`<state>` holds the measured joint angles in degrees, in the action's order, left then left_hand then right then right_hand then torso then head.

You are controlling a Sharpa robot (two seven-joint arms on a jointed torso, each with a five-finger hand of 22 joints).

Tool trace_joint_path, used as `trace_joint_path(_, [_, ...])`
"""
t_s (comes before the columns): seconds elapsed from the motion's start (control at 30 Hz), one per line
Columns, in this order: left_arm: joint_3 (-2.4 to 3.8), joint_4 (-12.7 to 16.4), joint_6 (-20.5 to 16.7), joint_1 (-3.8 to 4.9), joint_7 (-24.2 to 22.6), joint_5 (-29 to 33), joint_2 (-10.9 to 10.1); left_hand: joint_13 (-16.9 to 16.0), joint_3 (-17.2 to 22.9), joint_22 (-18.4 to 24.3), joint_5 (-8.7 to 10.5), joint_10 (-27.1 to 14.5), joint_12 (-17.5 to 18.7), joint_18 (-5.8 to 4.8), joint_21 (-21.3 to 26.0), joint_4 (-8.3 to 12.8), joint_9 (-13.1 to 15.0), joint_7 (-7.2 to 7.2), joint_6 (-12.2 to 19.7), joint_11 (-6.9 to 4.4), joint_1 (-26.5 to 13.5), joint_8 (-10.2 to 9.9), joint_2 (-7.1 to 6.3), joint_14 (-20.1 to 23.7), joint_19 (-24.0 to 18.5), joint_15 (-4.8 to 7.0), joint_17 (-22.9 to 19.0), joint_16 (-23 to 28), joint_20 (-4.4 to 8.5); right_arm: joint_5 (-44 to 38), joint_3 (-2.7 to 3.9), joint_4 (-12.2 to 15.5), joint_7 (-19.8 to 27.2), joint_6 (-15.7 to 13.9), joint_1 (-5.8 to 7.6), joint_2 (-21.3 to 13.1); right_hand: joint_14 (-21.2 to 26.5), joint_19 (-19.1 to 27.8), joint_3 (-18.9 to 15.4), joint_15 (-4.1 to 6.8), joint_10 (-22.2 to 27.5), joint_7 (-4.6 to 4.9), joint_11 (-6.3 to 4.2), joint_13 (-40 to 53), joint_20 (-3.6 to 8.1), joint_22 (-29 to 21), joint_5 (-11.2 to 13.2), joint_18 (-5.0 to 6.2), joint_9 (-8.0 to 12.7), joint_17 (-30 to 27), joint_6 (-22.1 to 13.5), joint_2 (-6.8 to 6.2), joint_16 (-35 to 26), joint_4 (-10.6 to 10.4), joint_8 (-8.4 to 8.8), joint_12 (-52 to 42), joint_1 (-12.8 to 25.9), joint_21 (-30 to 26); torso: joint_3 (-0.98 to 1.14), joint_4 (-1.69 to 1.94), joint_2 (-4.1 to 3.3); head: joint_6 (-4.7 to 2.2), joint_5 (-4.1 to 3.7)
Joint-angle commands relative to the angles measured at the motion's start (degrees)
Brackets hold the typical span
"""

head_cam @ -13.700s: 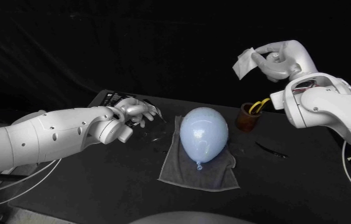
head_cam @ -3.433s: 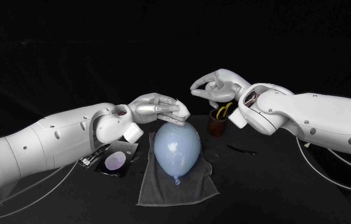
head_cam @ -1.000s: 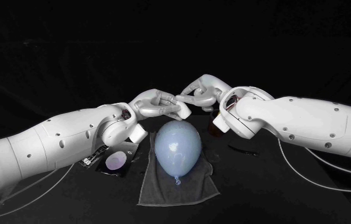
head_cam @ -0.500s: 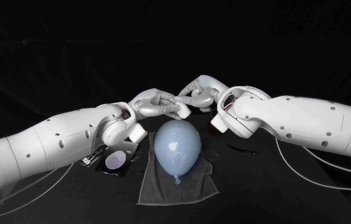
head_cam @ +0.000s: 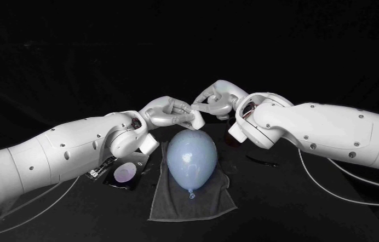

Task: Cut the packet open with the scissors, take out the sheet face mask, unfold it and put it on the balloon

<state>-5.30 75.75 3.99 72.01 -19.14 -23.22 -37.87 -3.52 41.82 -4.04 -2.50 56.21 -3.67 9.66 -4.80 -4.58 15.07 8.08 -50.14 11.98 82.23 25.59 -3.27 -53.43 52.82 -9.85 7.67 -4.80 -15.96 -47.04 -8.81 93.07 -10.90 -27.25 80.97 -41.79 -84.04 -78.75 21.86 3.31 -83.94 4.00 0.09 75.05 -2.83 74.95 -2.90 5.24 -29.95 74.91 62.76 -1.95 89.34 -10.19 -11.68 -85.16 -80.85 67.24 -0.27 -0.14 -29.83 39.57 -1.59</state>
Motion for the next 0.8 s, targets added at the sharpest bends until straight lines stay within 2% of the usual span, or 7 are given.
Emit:
trace_joint_path(0.03, [0.17,0.1,-0.3,0.15,-0.5,0.3,0.2,0.0,0.3,-0.1,-0.29,-0.1,0.0,0.93,-0.2,0.1,0.1,-0.08,-0.5,-0.28,0.3,0.2,0.26,-0.5,0.2,0.06,0.0,-0.2,0.15,0.8,-0.05,0.1,2.3,-1.6,-0.14,0.1,-5.7,-0.4,1.4,0.47,-4.3,0.0,-0.44,12.2,0.19,2.0,0.1,-0.27,-0.6,13.9,0.5,0.93,0.3,0.8,-0.78,-0.7,-1.3,0.5,0.02,-0.02,0.0,0.06,-0.07])
trace_joint_path(0.47, [0.17,0.1,-0.3,0.15,-0.3,0.4,0.2,0.0,0.4,-0.1,-0.29,0.0,0.0,0.91,-0.2,0.1,0.1,-0.04,-0.5,-0.29,0.3,0.2,0.25,-0.5,0.2,0.06,0.1,-0.2,0.17,0.7,-0.05,0.2,2.3,-2.5,-0.18,-0.1,-5.8,-0.6,4.4,0.69,-5.0,-0.29,-0.7,13.1,0.45,2.6,0.1,-0.39,-1.7,14.3,0.8,0.04,0.4,2.5,-2.39,-2.0,-0.2,1.0,-0.01,0.0,0.0,0.13,-0.17])
trace_joint_path(0.8, [0.16,0.1,-0.4,0.15,0.0,1.1,-0.2,0.0,0.4,-0.1,-0.29,0.0,0.0,0.9,-0.3,0.1,0.1,-0.03,-0.5,-0.29,0.2,0.2,0.24,-0.5,0.2,0.06,0.1,-0.2,0.18,0.6,-0.04,0.6,2.2,-4.1,-0.19,-1.7,-5.8,-0.5,5.7,0.73,-4.9,-0.3,-0.72,13.1,0.51,2.6,0.1,-0.36,-2.0,14.4,0.6,-0.2,0.4,3.0,-2.83,-1.9,0.6,0.9,0.0,0.02,0.01,0.09,-0.23])
